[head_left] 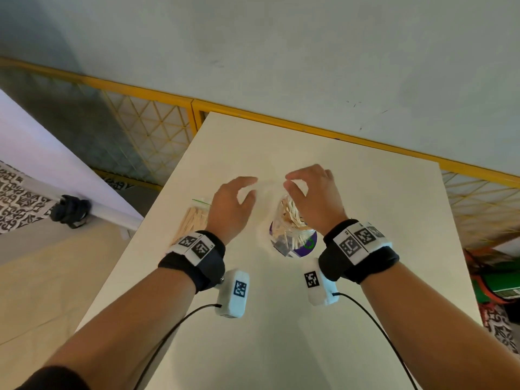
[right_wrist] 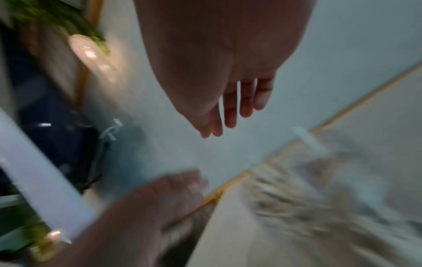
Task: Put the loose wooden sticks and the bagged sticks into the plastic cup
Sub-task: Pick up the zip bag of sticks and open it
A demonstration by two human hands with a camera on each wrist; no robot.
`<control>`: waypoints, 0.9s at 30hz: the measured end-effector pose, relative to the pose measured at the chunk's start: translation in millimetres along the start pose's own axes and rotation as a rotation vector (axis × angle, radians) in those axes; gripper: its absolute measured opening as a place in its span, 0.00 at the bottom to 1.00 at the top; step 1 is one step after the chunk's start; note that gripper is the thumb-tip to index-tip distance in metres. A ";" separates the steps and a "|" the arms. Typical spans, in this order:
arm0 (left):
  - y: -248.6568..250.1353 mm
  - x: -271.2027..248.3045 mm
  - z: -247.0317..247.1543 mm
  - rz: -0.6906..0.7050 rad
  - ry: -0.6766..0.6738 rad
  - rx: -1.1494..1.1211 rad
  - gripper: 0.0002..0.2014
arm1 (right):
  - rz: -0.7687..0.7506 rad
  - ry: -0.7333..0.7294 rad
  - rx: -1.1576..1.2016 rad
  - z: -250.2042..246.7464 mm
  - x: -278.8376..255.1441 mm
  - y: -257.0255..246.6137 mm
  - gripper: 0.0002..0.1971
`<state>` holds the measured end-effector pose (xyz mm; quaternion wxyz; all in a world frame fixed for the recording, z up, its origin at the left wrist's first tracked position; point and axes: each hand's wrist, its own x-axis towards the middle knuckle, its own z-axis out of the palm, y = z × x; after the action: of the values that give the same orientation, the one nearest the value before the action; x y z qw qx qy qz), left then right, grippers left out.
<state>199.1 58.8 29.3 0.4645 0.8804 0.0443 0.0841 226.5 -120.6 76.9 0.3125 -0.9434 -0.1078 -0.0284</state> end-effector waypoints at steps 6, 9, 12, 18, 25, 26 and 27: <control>-81.1 -67.7 -45.7 -0.450 -0.465 0.602 0.56 | -0.062 -0.432 0.053 59.1 20.9 -70.6 0.17; -96.0 -102.1 -53.8 -0.333 -0.388 0.566 0.54 | 0.013 -0.671 -0.068 99.6 20.2 -81.3 0.22; -98.2 -127.7 -56.5 -0.251 -0.346 0.485 0.53 | 0.132 -0.814 -0.187 131.1 7.8 -75.9 0.22; -99.2 -156.6 -64.5 -0.132 -0.304 0.469 0.53 | 0.054 -0.945 -0.377 137.4 -16.5 -68.7 0.12; -41.6 -146.5 -82.5 -0.293 -0.063 0.149 0.21 | 0.249 -0.641 0.378 77.5 -62.4 -64.2 0.08; -32.3 -143.4 -84.2 -0.328 -0.076 0.053 0.16 | 0.264 -0.616 0.447 69.4 -69.5 -65.3 0.08; -24.2 -141.8 -84.9 -0.359 -0.089 -0.044 0.15 | 0.266 -0.613 0.486 62.7 -76.4 -66.5 0.08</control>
<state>43.7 119.1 41.2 0.4928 0.8508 0.1785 -0.0383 136.4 -45.5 56.1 0.4804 -0.8127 -0.0766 0.3208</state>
